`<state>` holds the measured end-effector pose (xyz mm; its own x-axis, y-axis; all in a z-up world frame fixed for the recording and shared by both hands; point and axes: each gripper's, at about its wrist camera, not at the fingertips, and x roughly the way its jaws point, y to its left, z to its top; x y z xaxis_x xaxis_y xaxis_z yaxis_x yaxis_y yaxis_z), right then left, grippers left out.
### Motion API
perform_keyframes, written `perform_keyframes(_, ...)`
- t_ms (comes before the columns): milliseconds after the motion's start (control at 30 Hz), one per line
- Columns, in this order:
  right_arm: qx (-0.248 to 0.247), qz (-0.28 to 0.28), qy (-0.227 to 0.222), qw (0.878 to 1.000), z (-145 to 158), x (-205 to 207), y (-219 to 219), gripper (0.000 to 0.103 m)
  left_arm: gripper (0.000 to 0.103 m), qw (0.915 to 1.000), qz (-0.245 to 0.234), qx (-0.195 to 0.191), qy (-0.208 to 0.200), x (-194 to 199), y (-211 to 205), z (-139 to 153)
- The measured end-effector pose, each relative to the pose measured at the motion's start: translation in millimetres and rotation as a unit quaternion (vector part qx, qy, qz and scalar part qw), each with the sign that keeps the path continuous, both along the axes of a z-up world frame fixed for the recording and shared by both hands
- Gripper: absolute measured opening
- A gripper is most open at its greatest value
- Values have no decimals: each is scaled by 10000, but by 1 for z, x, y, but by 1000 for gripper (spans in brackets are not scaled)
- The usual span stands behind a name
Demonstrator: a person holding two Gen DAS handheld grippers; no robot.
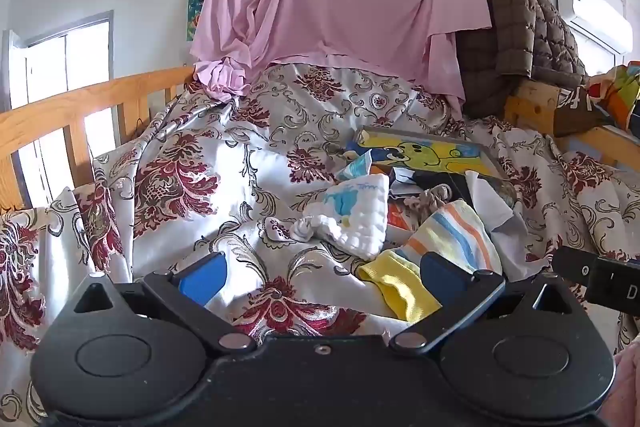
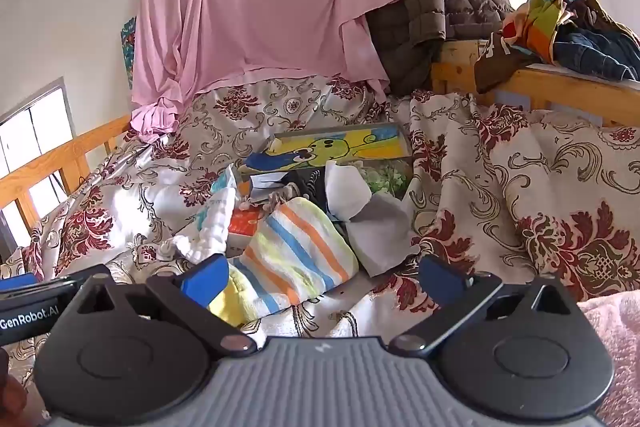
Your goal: Organize soft objects
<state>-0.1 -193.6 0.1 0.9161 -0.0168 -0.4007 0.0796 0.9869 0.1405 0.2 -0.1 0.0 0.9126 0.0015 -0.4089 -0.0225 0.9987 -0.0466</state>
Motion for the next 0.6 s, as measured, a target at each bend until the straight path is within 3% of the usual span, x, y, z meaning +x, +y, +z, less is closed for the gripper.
perform_keyframes(600, -5, 4, -3, 10000, 0, 1, 1, 103, 102, 10000, -14, -88, -22, -1, 3, 0)
